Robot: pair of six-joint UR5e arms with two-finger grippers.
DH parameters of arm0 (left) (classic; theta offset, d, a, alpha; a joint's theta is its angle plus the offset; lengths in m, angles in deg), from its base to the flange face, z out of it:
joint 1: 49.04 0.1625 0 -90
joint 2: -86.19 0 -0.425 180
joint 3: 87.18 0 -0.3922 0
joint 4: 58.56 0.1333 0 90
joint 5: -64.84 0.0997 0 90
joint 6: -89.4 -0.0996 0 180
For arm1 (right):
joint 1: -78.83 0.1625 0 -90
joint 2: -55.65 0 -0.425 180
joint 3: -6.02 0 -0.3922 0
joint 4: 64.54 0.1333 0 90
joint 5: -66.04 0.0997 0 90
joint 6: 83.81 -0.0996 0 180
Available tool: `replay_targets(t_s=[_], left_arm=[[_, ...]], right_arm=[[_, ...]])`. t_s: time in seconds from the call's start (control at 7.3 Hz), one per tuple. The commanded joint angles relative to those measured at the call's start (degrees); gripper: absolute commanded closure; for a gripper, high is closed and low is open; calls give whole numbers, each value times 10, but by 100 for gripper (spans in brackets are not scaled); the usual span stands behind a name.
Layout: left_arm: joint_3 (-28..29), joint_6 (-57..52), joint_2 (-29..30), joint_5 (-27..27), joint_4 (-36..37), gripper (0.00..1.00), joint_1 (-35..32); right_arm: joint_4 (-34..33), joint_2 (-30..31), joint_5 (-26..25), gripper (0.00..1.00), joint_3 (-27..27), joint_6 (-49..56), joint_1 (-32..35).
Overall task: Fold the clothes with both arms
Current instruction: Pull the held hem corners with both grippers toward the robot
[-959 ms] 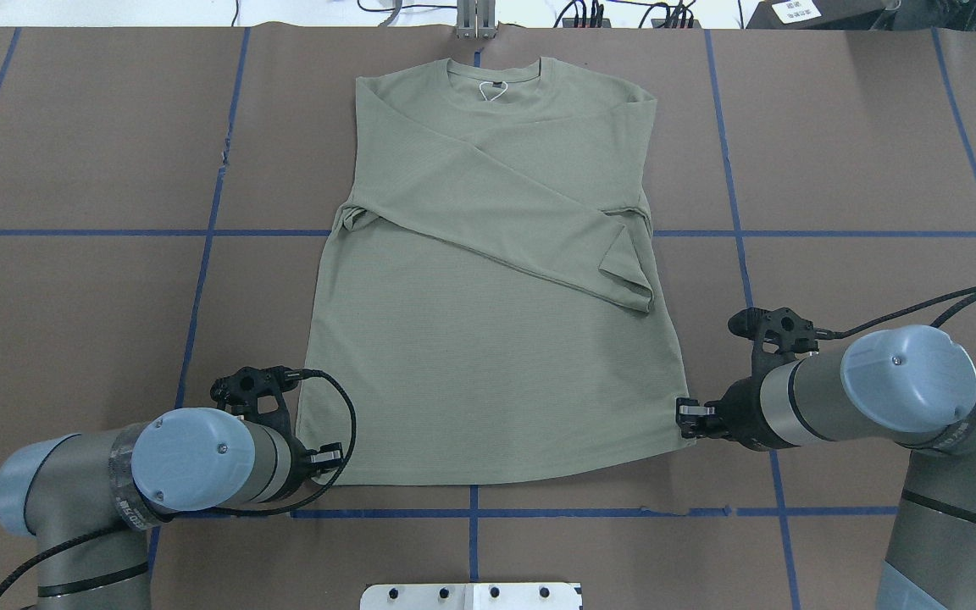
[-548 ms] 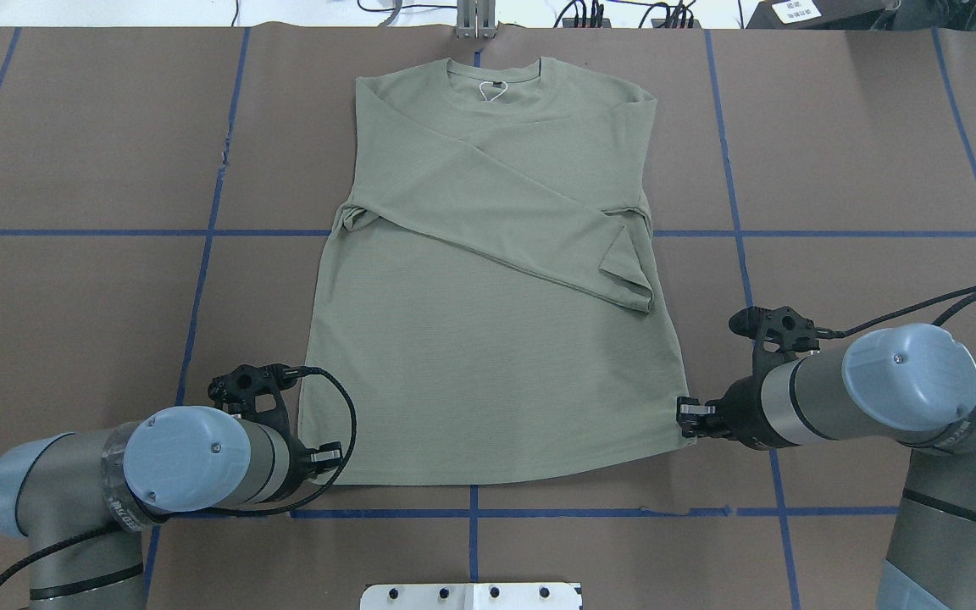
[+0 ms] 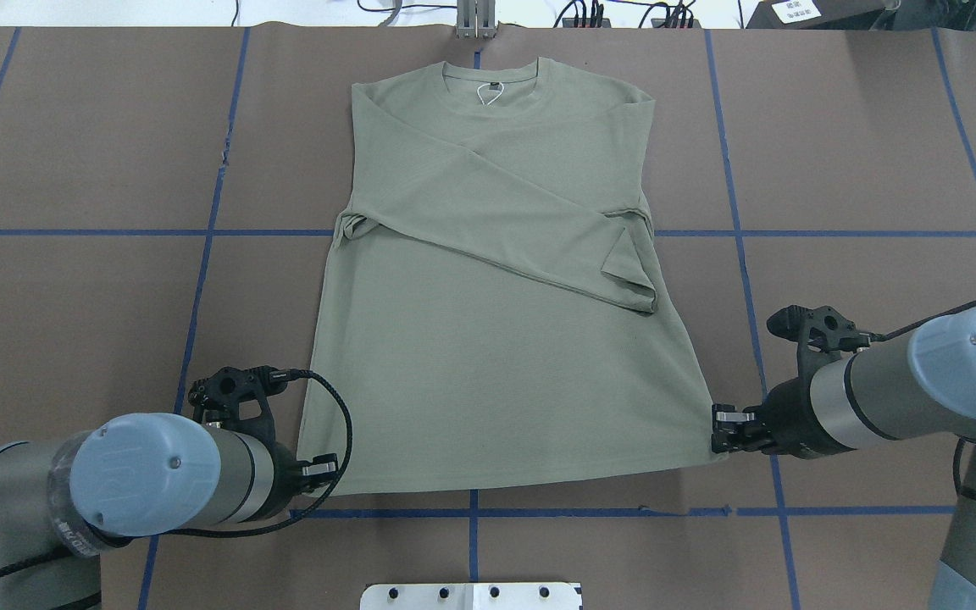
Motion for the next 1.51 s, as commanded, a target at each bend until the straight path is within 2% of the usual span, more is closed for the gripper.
replay_targets(t_s=[0.0,0.27,0.41,0.69,0.96,1.23,1.37], left_arm=[[-71,52,-1,-10,54,100,54],[-147,98,-2,-12,121,100,122],[-176,101,-2,-13,147,100,130],[-174,89,2,-14,148,100,119],[-148,63,6,-14,146,100,42],[-129,-34,20,-46,146,100,-86],[-99,-56,44,-57,146,100,-139]], right_arm=[[2,41,70,100,51,-1,1],[3,73,145,100,92,-1,-1],[3,81,158,100,109,-1,-1],[3,52,152,100,92,3,26],[3,-22,151,100,33,5,113],[1,-98,151,100,-32,5,171],[1,-135,151,100,-70,8,199]])
